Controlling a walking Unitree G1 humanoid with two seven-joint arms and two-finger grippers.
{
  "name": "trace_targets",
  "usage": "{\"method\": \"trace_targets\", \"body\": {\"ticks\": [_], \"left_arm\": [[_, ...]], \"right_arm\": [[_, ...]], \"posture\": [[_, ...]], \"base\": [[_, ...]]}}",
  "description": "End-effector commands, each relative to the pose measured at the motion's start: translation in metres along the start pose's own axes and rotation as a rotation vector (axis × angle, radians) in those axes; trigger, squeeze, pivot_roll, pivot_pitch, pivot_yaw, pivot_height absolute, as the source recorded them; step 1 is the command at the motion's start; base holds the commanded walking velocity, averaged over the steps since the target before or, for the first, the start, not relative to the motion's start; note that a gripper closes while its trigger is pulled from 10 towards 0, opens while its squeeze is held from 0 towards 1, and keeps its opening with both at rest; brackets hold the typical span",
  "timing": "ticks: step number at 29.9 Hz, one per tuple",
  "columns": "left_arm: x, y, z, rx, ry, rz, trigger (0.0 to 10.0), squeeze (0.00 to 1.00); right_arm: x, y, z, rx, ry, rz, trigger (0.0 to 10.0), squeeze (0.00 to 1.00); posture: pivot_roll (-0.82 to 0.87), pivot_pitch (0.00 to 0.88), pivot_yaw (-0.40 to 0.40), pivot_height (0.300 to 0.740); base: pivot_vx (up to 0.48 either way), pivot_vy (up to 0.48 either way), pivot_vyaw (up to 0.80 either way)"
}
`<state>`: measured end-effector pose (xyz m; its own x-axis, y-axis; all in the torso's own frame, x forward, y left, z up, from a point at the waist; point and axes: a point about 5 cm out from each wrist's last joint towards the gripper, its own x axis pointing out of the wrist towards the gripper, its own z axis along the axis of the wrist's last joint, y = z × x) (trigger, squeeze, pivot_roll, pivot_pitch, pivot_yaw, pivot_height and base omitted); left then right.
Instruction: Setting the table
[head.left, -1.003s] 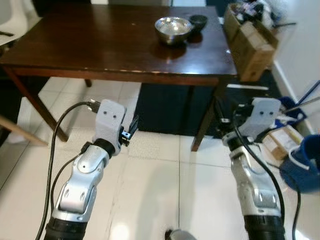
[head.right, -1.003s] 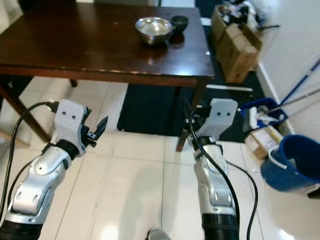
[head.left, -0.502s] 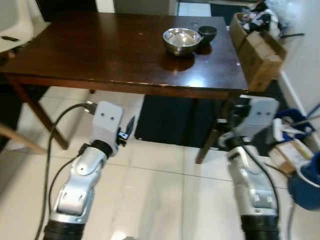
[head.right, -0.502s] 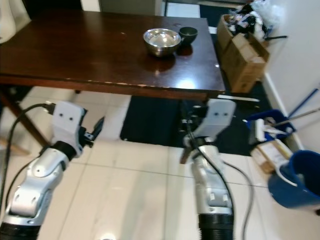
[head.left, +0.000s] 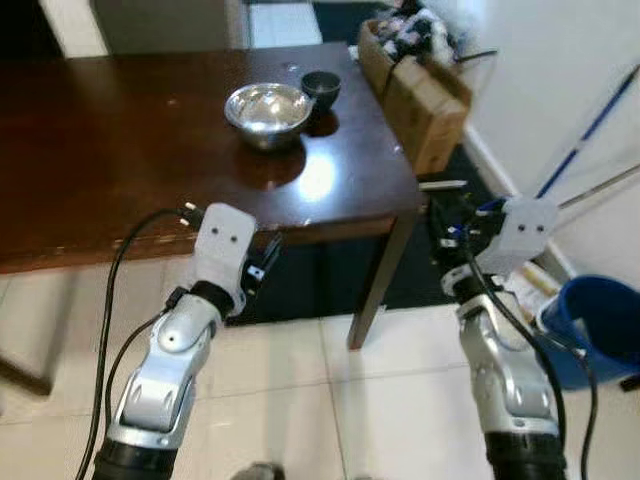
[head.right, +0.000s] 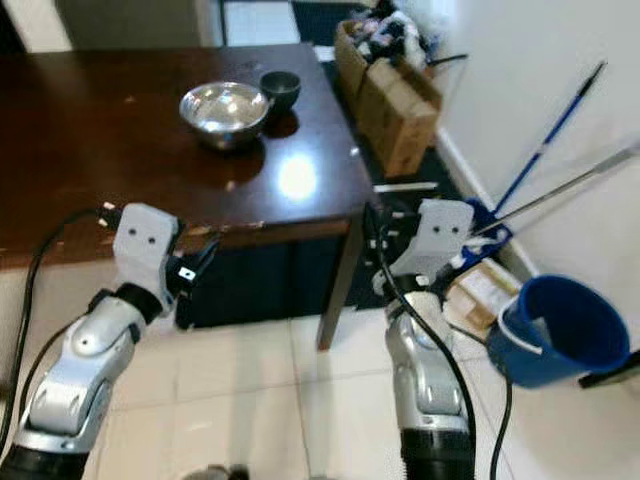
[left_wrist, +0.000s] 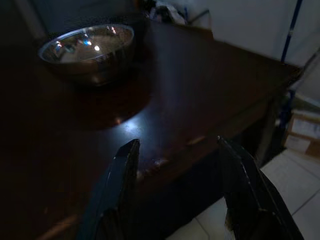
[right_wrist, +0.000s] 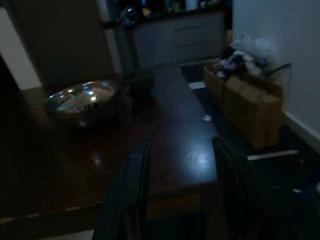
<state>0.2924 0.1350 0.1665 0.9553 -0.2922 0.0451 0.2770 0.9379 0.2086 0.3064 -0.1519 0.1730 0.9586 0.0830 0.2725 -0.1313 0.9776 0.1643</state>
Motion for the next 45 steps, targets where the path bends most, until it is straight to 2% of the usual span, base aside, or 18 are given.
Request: {"method": "trace_targets", "body": {"ticks": [1,3,7,15,22,27,34,36,37,42,43,45], "left_arm": [[-0.001,-0.002,-0.003,-0.004,0.009,-0.001,10.0,0.0],[-0.001,0.0,-0.002,0.001,0.004,0.018,10.0,0.0],[-0.002,0.008,0.001,0.039,-0.043,0.111,10.0,0.0],[-0.004,0.012,0.007,0.007,-0.071,0.169,10.0,0.0],[-0.006,0.008,0.01,-0.005,-0.095,0.159,10.0,0.0],[-0.007,0.005,0.016,-0.005,-0.121,0.152,10.0,0.0],[-0.002,0.001,0.026,0.021,-0.158,0.08,10.0,0.0],[0.001,-0.002,0.031,0.032,-0.178,0.031,10.0,0.0],[0.003,-0.006,0.034,0.041,-0.176,-0.037,10.0,0.0],[0.002,-0.009,0.034,0.056,-0.172,-0.092,10.0,0.0],[0.002,-0.008,0.034,0.057,-0.169,-0.104,10.0,0.0],[0.001,-0.006,0.035,0.064,-0.17,-0.11,10.0,0.0]], "right_arm": [[-0.002,-0.003,-0.002,-0.001,0.015,-0.005,10.0,0.0],[-0.002,0.001,-0.004,0.022,0.029,0.029,10.0,0.0],[-0.005,0.021,-0.004,0.177,0.068,0.208,10.0,0.0],[-0.001,0.037,-0.002,0.231,0.092,0.347,10.0,0.0],[0.004,0.04,0.0,0.219,0.109,0.387,10.0,0.0],[0.01,0.033,0.0,0.153,0.125,0.366,10.0,0.0],[0.015,0.027,-0.001,0.1,0.129,0.335,10.0,0.0],[0.014,0.032,0.0,0.105,0.131,0.383,10.0,0.0],[0.013,0.037,0.0,0.111,0.135,0.432,10.0,0.0],[0.013,0.039,-0.001,0.113,0.146,0.455,10.0,0.0],[0.014,0.04,-0.003,0.109,0.155,0.459,10.0,1.0],[0.017,0.041,-0.006,0.091,0.172,0.458,10.0,1.0]], "posture": [[-0.09,0.051,0.074,0.74],[-0.09,0.051,0.075,0.74],[-0.09,0.05,0.075,0.74],[-0.06,0.042,0.039,0.74],[-0.05,0.041,0.016,0.74],[-0.05,0.043,0.002,0.74],[-0.05,0.041,0.009,0.74],[-0.05,0.039,0.011,0.74],[-0.05,0.039,0.01,0.74],[-0.05,0.039,0.01,0.74],[-0.05,0.039,0.009,0.74],[-0.05,0.039,0.009,0.74]], "base": [[0.48,0.0,0.0],[0.48,0.0,0.0],[0.48,0.0,0.0],[0.48,0.0,0.0],[0.48,0.0,0.0],[0.48,0.0,0.0],[0.382,0.0,0.0],[0.304,0.0,0.0],[0.0,0.0,0.0],[0.0,0.0,0.0],[0.0,0.0,0.0],[0.0,0.0,0.0]]}}
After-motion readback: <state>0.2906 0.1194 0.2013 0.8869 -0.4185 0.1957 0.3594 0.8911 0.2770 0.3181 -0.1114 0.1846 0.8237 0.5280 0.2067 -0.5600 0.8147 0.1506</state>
